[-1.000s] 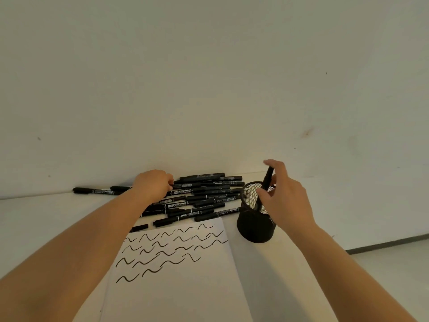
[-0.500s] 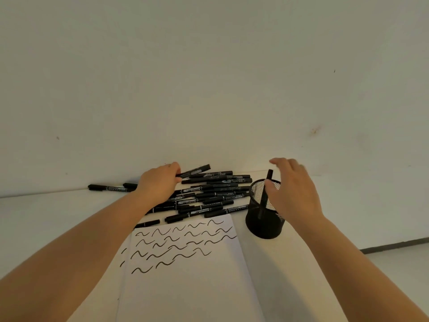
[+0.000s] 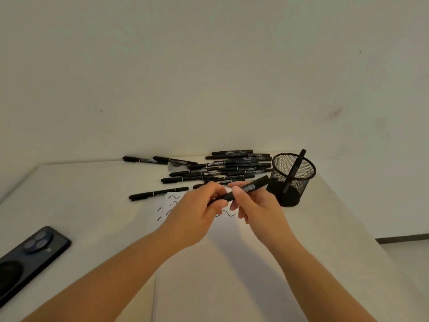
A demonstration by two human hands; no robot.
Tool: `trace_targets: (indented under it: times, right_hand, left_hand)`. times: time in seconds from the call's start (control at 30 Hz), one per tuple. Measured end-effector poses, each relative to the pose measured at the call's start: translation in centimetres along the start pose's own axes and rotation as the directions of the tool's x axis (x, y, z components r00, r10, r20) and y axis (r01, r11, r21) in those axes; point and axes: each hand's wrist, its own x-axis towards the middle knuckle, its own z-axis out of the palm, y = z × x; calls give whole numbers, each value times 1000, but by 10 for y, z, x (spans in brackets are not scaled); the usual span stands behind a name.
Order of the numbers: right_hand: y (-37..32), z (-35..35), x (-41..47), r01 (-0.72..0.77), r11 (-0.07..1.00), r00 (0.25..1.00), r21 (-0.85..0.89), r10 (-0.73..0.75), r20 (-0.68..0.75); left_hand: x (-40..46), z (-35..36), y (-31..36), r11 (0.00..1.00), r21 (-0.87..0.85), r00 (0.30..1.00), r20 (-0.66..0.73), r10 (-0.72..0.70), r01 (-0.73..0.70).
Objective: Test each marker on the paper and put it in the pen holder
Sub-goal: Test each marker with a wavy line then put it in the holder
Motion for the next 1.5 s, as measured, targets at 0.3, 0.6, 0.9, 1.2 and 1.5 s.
trace_targets:
  times: [0.3, 0.6, 0.9, 1.2, 1.5]
  right_hand:
    - [5, 13, -29, -273, 868, 954, 414, 299, 4]
    - [13, 8, -32, -369, 867, 925, 334, 309, 221]
    - [21, -11, -31, -27, 947, 940, 319, -84, 330]
    - [33, -62, -2, 63, 915, 979, 399, 21, -204]
    - [67, -22, 21, -91, 995, 971, -37, 80, -225]
  left_hand:
    - [-51, 2, -11, 1000, 21, 990, -139, -5, 8]
    - [-68, -1, 5, 971, -129, 964, 199, -174, 202]
    - [-55, -7, 18, 823, -394, 822, 550, -144, 408]
    - [-41, -28, -10, 771, -365, 820, 463, -337, 523]
    - [-27, 32, -27, 879, 457, 988, 134, 79, -133]
